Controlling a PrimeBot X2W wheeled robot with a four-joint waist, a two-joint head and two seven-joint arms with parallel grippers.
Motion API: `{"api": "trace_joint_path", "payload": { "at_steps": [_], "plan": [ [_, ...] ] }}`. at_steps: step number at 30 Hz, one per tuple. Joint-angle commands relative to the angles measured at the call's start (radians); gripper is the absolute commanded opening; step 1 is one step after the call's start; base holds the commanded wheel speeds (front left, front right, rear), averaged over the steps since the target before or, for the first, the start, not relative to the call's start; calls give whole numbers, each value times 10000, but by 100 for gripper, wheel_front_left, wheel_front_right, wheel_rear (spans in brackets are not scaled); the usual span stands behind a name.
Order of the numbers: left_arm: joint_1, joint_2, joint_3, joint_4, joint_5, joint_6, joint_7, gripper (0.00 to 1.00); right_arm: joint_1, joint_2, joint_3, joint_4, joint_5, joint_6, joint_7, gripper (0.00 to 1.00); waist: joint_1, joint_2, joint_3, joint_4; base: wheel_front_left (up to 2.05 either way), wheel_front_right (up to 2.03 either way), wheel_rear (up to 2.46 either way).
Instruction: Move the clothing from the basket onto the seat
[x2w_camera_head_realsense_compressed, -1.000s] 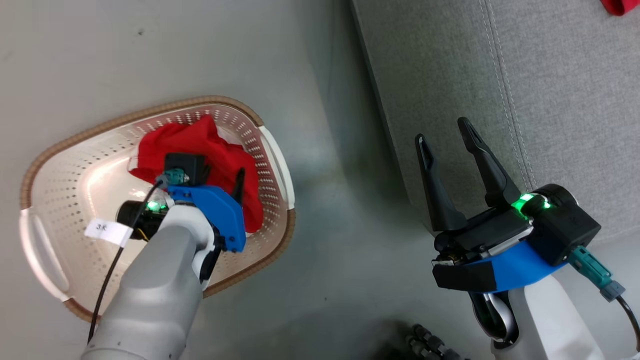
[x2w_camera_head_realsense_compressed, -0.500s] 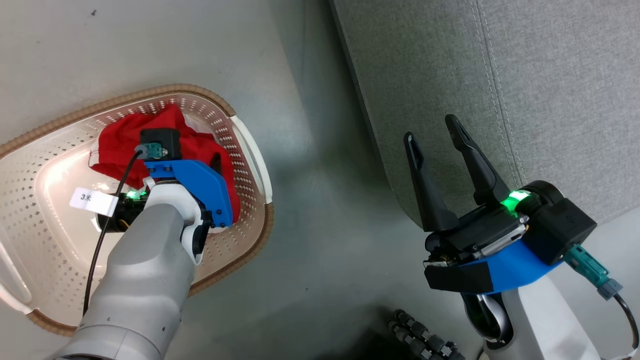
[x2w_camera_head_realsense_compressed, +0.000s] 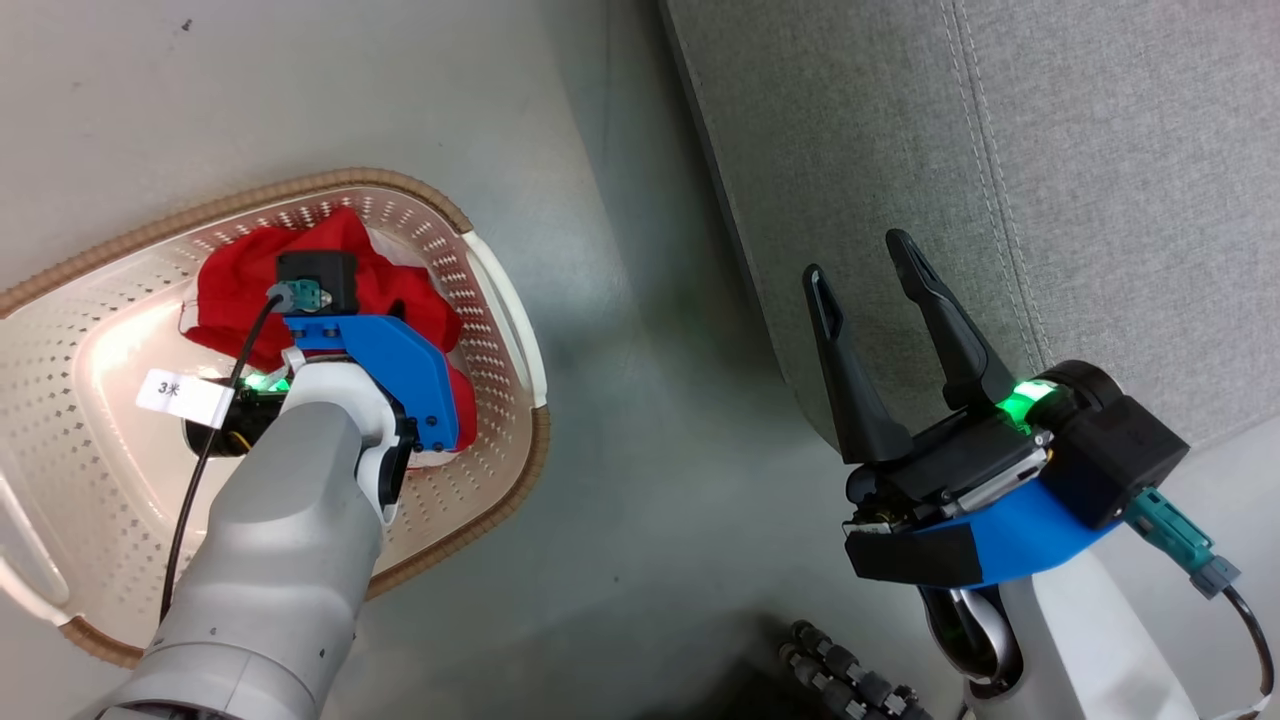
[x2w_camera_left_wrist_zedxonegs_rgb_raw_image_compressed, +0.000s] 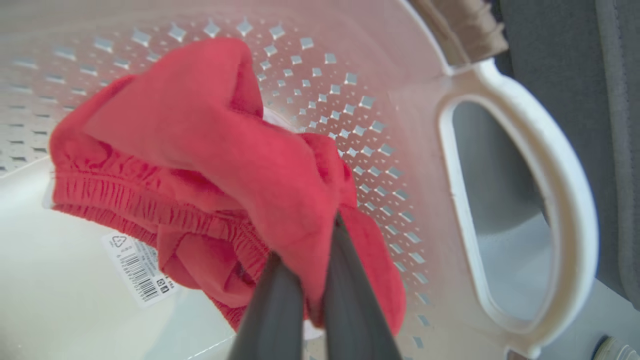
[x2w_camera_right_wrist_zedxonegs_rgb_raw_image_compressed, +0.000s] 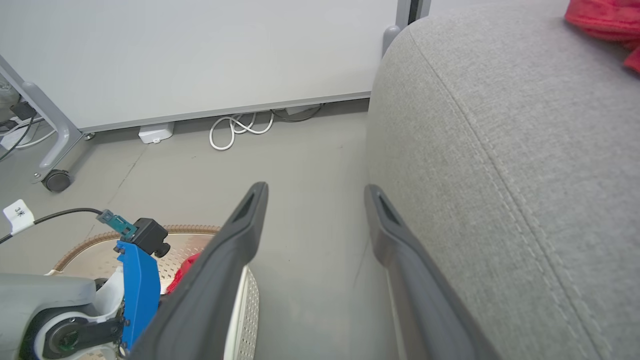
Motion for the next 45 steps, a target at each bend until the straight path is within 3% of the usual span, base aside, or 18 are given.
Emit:
{"api": "trace_joint_path", "payload": {
  "at_steps": [1, 11, 24, 37, 45],
  "plan": [
    [-100, 13, -50, 22, -14, -33, -100, 0, -177, 7, -34, 51, 20, 5, -54, 100, -1, 0, -98, 87, 0, 0, 0],
    [286, -155, -178, -15, -165, -461, -791, 0, -270, 6, -141, 340, -319, 5, -53, 100, -1, 0, -1161, 727, 0, 0, 0],
    [1368, -312, -676, -407, -373, -892, -2028, 0, 214, 1, -431, 1097, -770, 5, -46, 100, -1, 0, -3960, 1848, 0, 0, 0],
    [2273, -322, -1948, -2245, -1033, -924, -2253, 0, 1186, 0, -702, 1530, -994, 5, 204, 100, -1, 0, -6352, 2980, 0, 0, 0],
    [1990, -318, -3116, -3539, -1483, -612, -1879, 0, 1793, 1, -652, 1528, -1027, 5, 538, 100, -1, 0, -7289, 3483, 0, 0, 0]
  ]
}}
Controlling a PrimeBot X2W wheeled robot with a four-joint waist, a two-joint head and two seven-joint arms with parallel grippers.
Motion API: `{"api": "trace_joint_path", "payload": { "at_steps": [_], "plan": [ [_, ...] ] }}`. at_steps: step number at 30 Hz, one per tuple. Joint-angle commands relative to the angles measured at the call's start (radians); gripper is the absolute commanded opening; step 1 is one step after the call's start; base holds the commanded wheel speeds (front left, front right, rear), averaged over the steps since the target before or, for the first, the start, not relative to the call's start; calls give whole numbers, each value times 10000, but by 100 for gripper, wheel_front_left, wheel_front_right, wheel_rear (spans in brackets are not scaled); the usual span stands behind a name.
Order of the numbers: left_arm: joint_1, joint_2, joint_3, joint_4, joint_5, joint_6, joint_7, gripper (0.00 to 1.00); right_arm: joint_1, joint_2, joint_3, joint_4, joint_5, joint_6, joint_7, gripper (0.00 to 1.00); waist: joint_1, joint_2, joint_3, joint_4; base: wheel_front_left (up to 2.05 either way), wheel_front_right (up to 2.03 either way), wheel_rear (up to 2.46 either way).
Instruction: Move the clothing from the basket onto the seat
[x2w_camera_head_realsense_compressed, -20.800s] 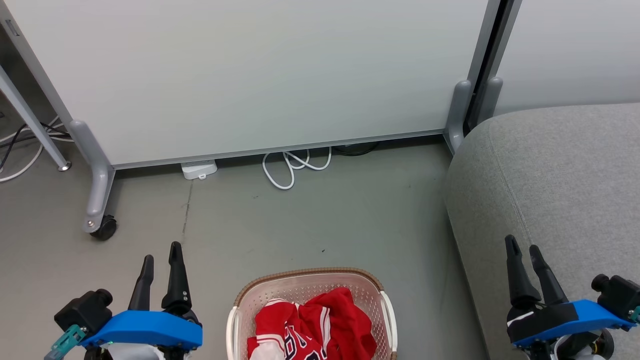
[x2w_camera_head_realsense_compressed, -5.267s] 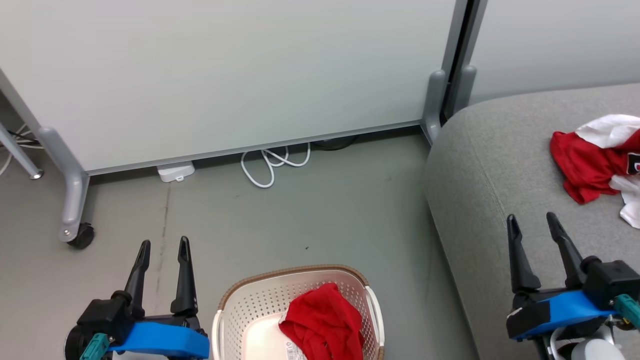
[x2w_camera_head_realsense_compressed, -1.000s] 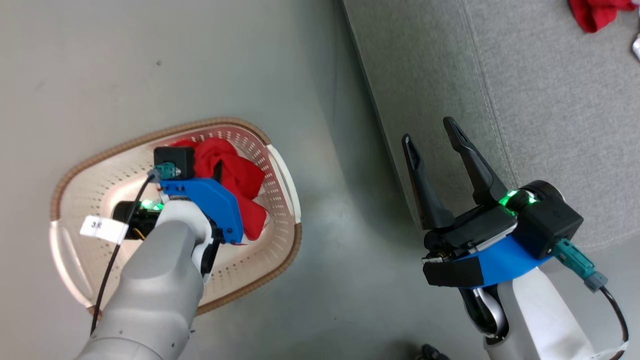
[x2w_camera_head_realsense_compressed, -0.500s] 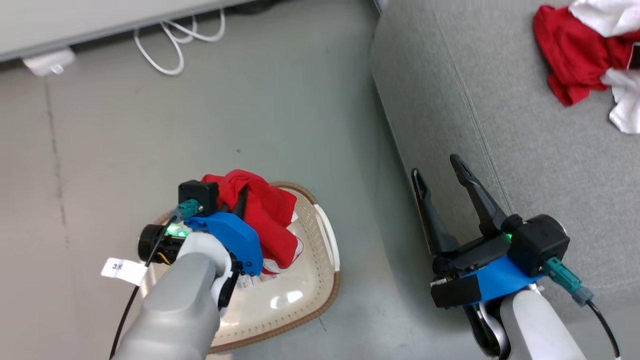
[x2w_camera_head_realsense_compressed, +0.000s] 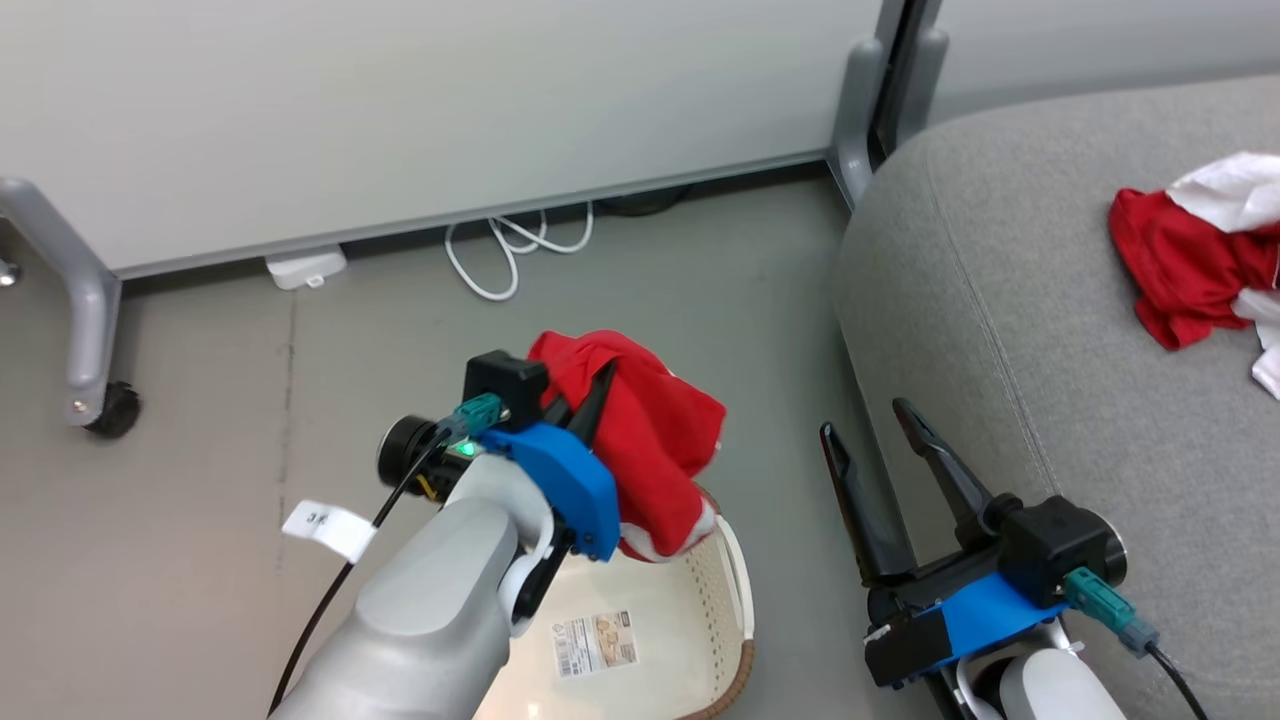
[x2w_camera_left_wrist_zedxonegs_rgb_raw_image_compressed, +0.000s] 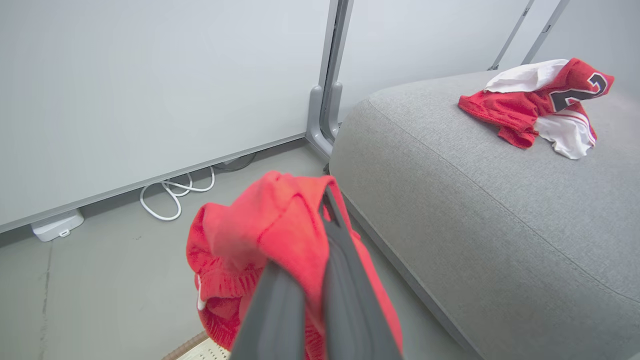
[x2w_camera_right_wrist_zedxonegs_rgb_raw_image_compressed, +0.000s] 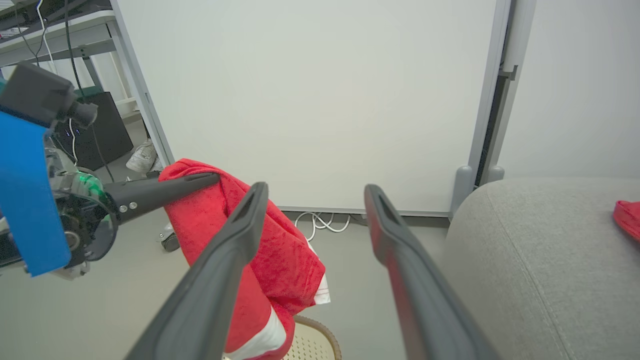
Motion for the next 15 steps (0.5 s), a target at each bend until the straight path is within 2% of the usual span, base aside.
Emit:
{"api": "trace_joint_path", "payload": {
  "at_steps": [1, 15],
  "plan": [
    [-265, -4, -124, -172, -78, 82, 41, 0, 143, -8, 62, -23, -13, 5, 63, 100, 2, -1, -360, 297, 0, 0, 0],
    [-1192, -3, -1559, -1612, -951, 543, 316, 0, 706, -10, 503, 71, 99, 5, 401, 100, 2, -1, -1391, 563, 0, 0, 0]
  ]
}}
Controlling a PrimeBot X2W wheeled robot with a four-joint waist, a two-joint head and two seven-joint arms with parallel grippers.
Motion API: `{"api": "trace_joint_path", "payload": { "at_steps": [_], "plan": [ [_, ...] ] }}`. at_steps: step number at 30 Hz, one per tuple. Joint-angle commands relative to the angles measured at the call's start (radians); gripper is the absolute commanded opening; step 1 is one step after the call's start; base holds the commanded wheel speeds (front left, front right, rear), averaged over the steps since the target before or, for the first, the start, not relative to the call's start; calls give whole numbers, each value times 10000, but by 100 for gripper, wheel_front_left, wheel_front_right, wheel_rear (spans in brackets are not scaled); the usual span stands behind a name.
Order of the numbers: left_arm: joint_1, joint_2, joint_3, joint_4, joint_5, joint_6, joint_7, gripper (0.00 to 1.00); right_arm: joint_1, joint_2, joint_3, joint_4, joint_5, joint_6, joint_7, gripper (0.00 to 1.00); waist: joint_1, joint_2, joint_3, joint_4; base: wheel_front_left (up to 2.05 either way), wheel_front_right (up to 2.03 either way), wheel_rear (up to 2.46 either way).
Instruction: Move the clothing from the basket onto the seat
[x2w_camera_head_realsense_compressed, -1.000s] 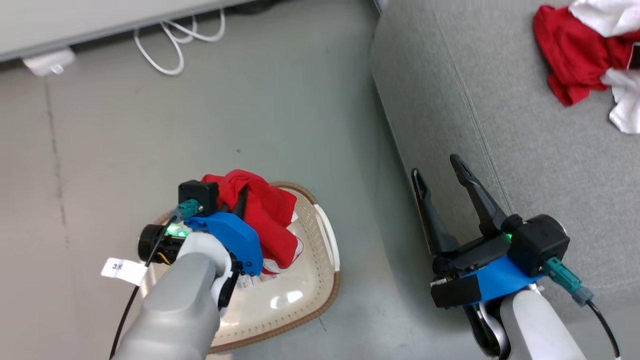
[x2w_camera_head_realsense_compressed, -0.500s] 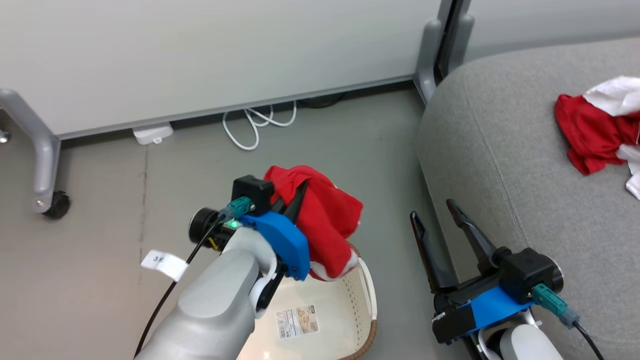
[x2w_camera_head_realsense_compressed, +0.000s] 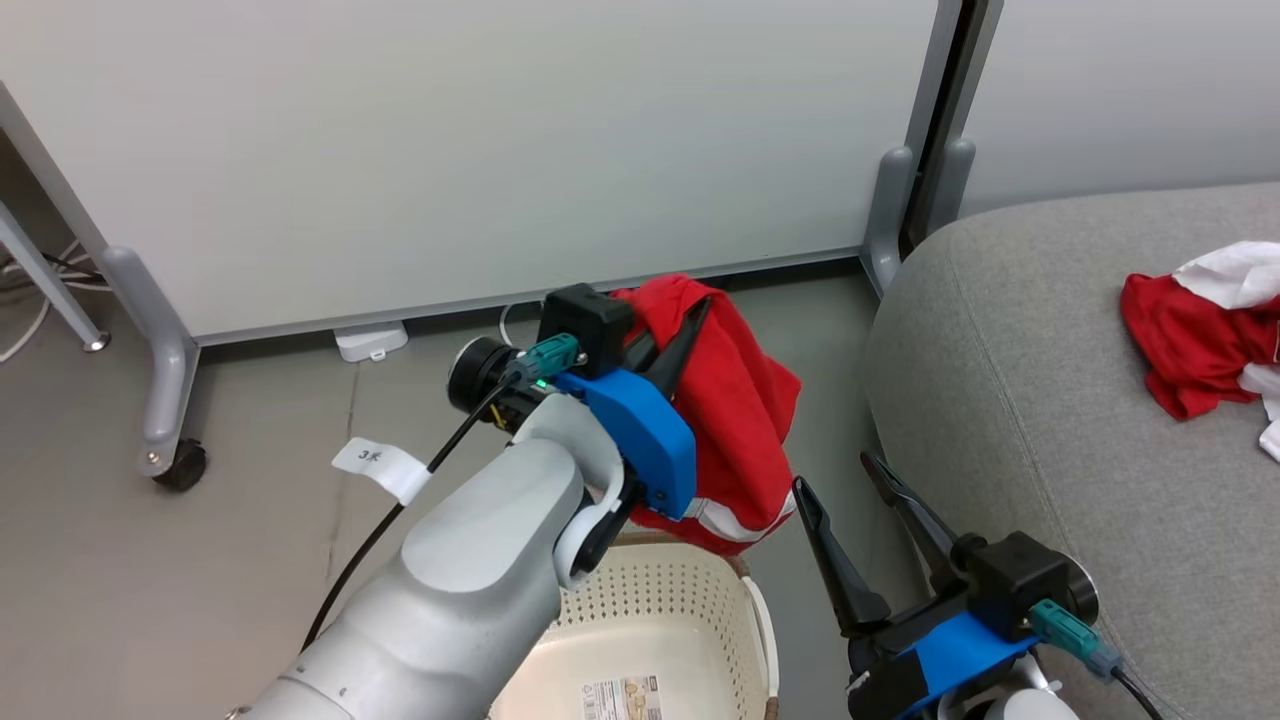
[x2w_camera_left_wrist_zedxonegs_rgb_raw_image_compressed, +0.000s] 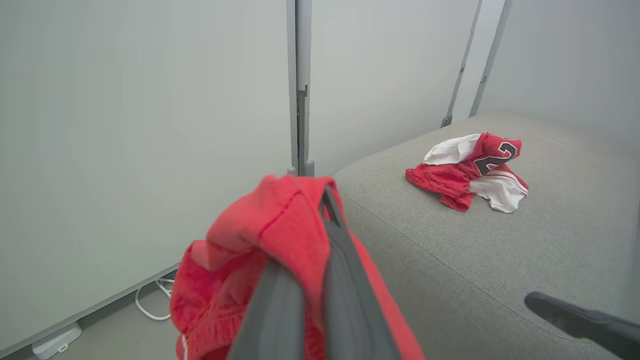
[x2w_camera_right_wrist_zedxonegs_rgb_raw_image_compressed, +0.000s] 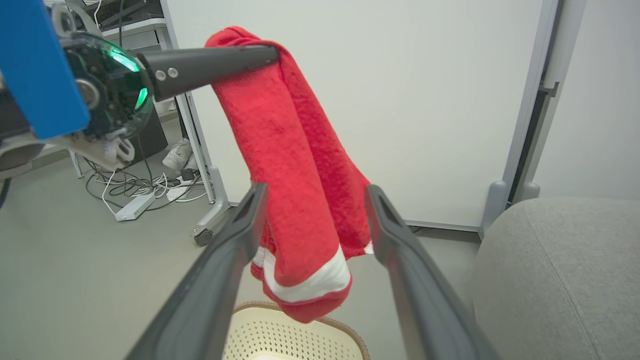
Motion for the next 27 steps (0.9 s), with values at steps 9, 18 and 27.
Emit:
{"api": "trace_joint_path", "payload": {
  "at_steps": [9, 18, 27],
  "plan": [
    [-323, 4, -593, -109, -474, 247, -18, 0, 228, -12, -12, -57, 32, 5, 325, 100, 2, -1, -216, 39, 0, 0, 0],
    [-459, 3, -997, 32, -850, 268, -106, 0, -502, -12, 156, 522, 333, 5, 1526, 100, 2, -1, -154, 84, 0, 0, 0],
    [-590, 3, -1451, -32, -1163, 290, -187, 0, -2071, -12, 807, 1935, 767, 5, 2128, 100, 2, -1, -40, 184, 0, 0, 0]
  ]
}}
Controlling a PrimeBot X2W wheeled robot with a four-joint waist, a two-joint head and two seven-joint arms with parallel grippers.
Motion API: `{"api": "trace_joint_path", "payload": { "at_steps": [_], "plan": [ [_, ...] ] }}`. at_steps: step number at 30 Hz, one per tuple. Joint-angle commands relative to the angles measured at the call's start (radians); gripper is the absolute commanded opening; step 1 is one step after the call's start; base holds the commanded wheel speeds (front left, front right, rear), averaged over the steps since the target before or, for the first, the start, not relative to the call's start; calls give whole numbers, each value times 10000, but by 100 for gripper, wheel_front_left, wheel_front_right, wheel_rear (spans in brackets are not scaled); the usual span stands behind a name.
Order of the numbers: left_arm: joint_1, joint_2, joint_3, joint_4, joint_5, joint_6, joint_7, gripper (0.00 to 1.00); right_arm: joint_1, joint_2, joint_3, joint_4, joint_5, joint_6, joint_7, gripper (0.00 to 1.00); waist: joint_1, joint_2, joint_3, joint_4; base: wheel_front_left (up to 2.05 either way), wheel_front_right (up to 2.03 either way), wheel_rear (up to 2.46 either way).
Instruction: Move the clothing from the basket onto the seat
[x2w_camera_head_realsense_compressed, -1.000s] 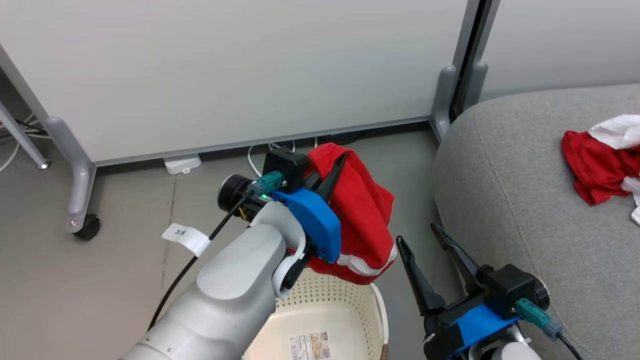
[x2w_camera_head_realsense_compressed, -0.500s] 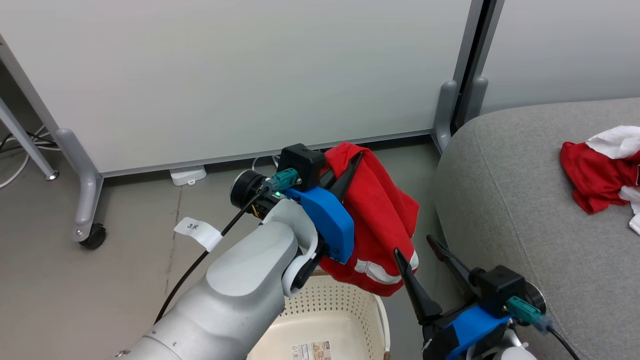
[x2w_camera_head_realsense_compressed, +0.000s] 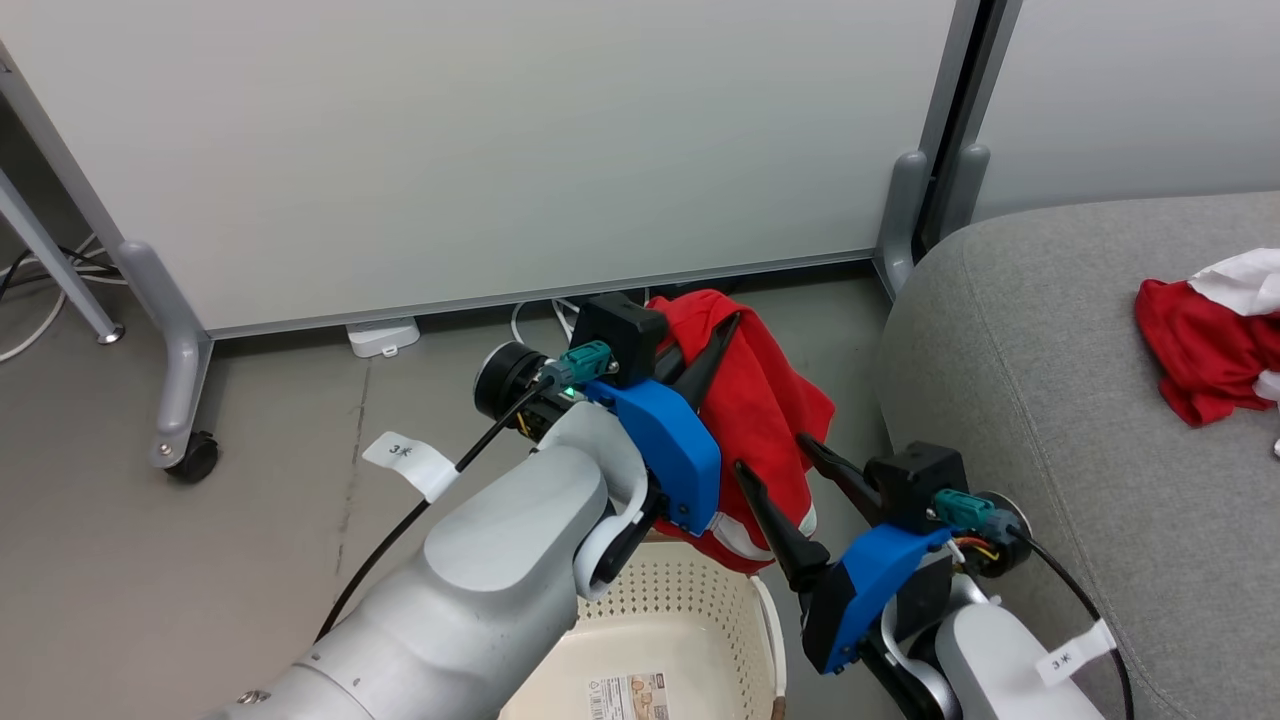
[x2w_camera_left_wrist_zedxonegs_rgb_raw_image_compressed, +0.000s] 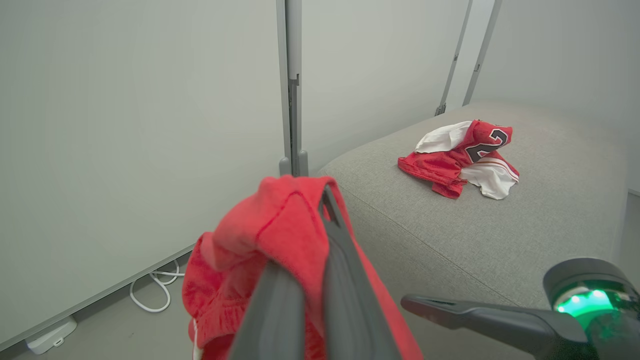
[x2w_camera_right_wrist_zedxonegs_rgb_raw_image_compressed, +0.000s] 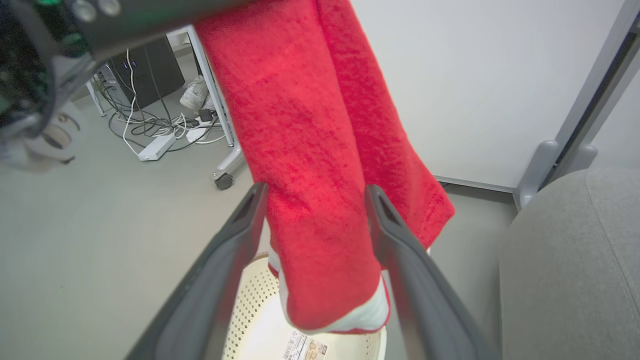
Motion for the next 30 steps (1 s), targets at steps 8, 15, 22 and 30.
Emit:
{"api": "trace_joint_path", "payload": {
  "at_steps": [8, 15, 22, 30],
  "plan": [
    [-334, 4, -361, -113, -272, 61, -161, 0, -1357, -13, 485, 1451, 336, 5, -125, 100, -1, -1, 120, 148, 0, 0, 0],
    [-452, 3, -701, -237, -520, 89, -193, 0, -2242, -12, 902, 2678, 954, 5, -34, 100, -1, -1, 177, 242, 0, 0, 0],
    [-548, 3, -997, -309, -768, 112, -228, 0, -2993, -10, 1365, 3672, 1475, 5, -354, 100, -1, -1, 190, 303, 0, 0, 0],
    [-587, 3, -1278, -162, -981, 14, -238, 0, -3593, -12, 1665, 4372, 1504, 5, -1042, 100, -1, -1, 118, 328, 0, 0, 0]
  ]
}}
